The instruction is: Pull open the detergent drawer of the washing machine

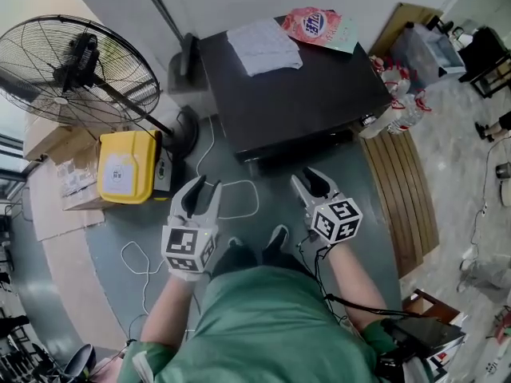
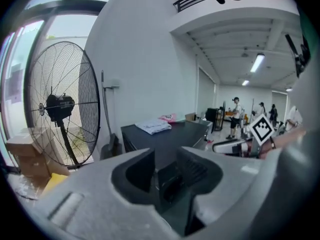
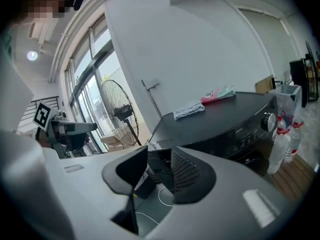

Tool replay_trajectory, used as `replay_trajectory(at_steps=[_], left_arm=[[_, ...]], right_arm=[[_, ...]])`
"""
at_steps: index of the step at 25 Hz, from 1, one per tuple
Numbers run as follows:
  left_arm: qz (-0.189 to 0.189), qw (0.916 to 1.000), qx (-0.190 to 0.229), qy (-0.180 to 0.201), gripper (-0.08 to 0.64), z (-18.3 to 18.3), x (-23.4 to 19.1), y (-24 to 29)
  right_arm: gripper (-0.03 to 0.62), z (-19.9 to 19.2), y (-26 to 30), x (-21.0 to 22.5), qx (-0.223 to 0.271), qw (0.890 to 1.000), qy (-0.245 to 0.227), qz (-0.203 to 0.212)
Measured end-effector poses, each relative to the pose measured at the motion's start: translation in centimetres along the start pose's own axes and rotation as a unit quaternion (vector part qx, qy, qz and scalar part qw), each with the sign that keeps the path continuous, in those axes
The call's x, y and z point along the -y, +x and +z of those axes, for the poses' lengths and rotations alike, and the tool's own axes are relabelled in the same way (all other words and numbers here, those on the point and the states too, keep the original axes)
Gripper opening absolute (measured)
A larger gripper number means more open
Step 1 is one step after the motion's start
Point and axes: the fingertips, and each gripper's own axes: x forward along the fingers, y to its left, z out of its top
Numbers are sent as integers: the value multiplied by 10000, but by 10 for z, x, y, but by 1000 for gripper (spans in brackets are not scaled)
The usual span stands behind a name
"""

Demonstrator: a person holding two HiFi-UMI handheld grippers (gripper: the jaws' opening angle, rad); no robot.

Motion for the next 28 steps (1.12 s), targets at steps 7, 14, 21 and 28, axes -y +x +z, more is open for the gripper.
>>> replay_trajectory(at_steps=[7,14,21,28], left_arm=[[-330,9992,-234,16,137,-9,-24,31],[-783,9960,-407,162,137,-11,-36,64],[-593,9960,-663,52,137,-25,-66,63],[-350,9951,-918,-85,137,-45,-86,55]], right_arm=[[129,-24,39,1,-328,9977,512,303],[174,-52,76,30,-617,9932,979,135],[225,-82,118,46,-689,9716,2023,1013],[288,-98,155,60,-676,9586,2383,1405]])
